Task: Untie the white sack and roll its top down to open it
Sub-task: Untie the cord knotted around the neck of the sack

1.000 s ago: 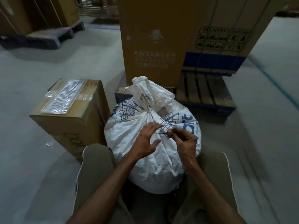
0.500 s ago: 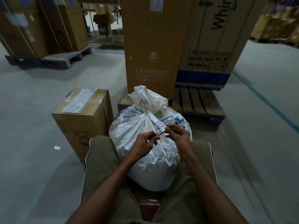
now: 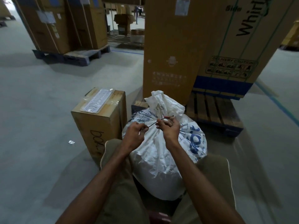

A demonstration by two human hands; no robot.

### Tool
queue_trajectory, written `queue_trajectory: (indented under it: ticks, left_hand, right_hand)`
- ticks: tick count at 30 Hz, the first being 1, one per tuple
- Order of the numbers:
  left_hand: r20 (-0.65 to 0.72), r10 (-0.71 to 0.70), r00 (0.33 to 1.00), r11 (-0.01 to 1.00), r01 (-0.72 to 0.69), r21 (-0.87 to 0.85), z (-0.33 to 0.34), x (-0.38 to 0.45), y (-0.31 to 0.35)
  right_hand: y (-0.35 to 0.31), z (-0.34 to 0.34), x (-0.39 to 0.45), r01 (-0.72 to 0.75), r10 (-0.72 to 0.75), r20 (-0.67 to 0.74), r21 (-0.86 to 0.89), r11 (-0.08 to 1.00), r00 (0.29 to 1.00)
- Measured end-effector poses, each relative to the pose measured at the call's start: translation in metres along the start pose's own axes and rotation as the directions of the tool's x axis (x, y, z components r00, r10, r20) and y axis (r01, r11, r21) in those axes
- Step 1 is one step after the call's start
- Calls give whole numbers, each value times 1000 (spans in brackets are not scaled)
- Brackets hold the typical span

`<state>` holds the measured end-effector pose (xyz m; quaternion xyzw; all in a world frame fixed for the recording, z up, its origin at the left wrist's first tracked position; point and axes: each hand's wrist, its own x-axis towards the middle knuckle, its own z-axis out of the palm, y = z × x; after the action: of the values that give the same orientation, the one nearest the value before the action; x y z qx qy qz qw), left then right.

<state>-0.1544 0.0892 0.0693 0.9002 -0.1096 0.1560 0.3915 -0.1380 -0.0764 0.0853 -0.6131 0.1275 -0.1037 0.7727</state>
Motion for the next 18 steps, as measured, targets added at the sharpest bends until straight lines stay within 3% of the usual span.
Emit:
queue_trajectory:
  ticks: [8, 14, 18]
  left_hand:
    - [-116, -144, 983, 978, 159, 132, -57, 64, -73]
    - [-278, -243, 929, 941, 296, 167, -89, 127, -150]
    - [-314, -331, 890, 900, 398, 179, -103, 160, -199]
  right_hand:
    - [22, 139, 80, -64, 71, 73, -85, 994, 995]
    - [59, 257, 158, -110, 148, 182, -204, 973, 972]
    - [75, 318, 190, -156, 214, 246, -234, 960, 945]
